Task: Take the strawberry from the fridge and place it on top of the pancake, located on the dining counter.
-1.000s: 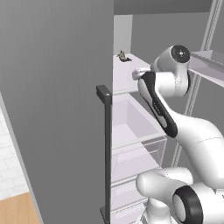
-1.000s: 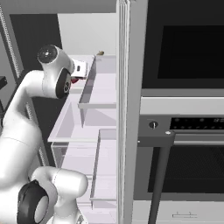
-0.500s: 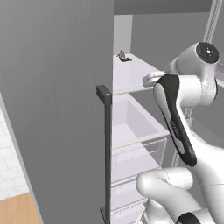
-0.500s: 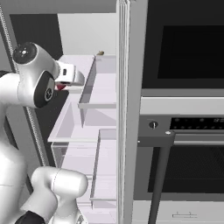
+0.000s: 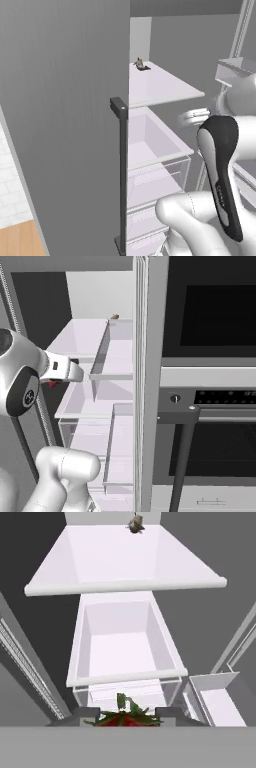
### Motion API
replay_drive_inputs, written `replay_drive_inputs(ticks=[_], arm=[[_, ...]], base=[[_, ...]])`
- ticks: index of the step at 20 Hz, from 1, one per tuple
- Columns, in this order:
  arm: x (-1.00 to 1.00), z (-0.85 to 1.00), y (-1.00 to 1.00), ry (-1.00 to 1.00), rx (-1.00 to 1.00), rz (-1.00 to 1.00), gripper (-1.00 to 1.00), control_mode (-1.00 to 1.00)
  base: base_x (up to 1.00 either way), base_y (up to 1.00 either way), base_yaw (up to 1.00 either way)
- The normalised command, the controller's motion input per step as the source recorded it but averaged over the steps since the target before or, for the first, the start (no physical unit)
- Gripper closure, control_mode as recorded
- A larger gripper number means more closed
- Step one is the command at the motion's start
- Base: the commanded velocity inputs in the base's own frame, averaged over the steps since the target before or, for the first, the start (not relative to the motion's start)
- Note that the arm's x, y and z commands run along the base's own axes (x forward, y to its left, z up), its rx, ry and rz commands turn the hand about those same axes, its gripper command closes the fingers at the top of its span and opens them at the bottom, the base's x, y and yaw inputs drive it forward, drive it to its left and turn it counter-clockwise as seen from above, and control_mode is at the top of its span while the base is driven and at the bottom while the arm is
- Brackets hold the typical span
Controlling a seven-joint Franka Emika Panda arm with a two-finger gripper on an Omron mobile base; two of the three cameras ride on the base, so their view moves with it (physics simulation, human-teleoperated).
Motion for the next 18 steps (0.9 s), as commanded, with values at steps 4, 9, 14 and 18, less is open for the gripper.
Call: replay_drive_inputs(ticks=[4, 9, 14, 18], arm=[[-0.75, -0.71, -0.14, 0.04, 0.0, 0.0, 1.0, -1.0], [-0.23, -0.58, -0.05, 0.11, -0.01, 0.0, 1.0, -1.0], [0.0, -0.06, 0.0, 0.05, 0.0, -0.01, 1.0, -1.0], [-0.06, -0.08, 0.0, 0.0, 0.0, 0.0, 1.0, -1.0]], base=[[0.0, 0.0, 0.0], [0.0, 0.0, 0.0], [0.0, 0.0, 0.0], [0.0, 0.0, 0.0]])
